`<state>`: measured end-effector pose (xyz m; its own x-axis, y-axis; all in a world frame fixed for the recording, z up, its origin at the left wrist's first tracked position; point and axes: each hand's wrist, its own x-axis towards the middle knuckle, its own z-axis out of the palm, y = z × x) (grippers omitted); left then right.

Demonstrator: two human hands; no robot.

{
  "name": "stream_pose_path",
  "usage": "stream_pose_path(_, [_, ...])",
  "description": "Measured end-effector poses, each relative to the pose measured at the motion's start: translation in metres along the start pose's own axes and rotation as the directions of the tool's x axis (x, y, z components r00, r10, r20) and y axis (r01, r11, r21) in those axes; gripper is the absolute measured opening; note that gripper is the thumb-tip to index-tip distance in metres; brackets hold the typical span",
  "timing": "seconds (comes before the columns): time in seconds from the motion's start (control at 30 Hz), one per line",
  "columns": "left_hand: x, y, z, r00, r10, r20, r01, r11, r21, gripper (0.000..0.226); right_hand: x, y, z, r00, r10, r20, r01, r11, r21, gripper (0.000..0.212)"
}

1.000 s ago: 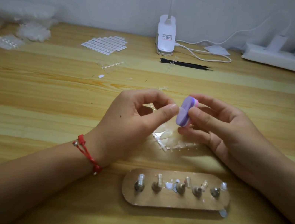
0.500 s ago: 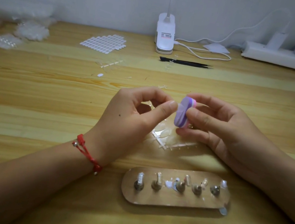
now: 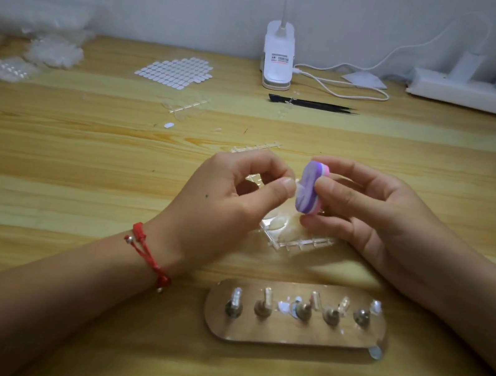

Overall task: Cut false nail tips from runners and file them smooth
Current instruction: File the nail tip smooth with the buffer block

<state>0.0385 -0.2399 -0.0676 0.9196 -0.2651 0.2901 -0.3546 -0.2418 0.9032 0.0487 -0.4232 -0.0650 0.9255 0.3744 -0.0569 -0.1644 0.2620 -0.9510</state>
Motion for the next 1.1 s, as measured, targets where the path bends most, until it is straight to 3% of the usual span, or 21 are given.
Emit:
stream_pose_path(0.23, [-0.0011,0.0007,0.0006,0.998,0.028,-0.064,-0.031,0.999,-0.043,0.014,-0.001,-0.0019,0.0,0.995,0.023,0.102,-0.013,0.996,-0.091,0.023])
stream_pose_path(0.37, [-0.001,0.0004,0.0003,0.998,0.032,-0.046,-0.035,0.998,-0.046,0.015,0.0008,0.0005,-0.0016,1.0,-0.005,0.03,0.005,1.0,-0.013,0.02])
stream_pose_path(0.5, [-0.001,0.0015,-0.0005,0.996,0.043,-0.079,-0.047,0.998,-0.051,0.013,-0.0001,-0.0002,-0.0012,0.994,0.011,0.109,-0.002,0.997,-0.079,0.021])
stream_pose_path(0.6, [-0.001,0.0022,0.0002,0.998,0.046,-0.049,-0.048,0.998,-0.043,0.012,0.0008,0.0006,-0.0027,0.999,-0.012,0.051,0.013,1.0,-0.021,0.019])
stream_pose_path(0.73, [-0.0014,0.0029,-0.0006,0.995,0.049,-0.084,-0.053,0.997,-0.051,0.012,0.0004,0.0001,-0.0015,0.993,0.003,0.122,0.007,0.996,-0.084,0.024])
stream_pose_path(0.87, [-0.0016,0.0041,-0.0008,0.996,0.048,-0.076,-0.052,0.997,-0.055,0.012,0.0012,0.0021,-0.0025,0.998,-0.037,0.048,0.039,0.998,-0.042,0.02])
stream_pose_path(1.0, [-0.0022,0.005,-0.0003,0.995,0.049,-0.089,-0.055,0.997,-0.062,0.011,0.0008,-0.0002,-0.0013,0.994,0.003,0.112,0.006,0.996,-0.086,0.021])
stream_pose_path(1.1, [-0.0015,0.0046,-0.0002,0.996,0.041,-0.082,-0.046,0.997,-0.065,0.011,0.0027,0.0,-0.0038,0.999,-0.018,0.045,0.018,1.0,-0.003,0.015])
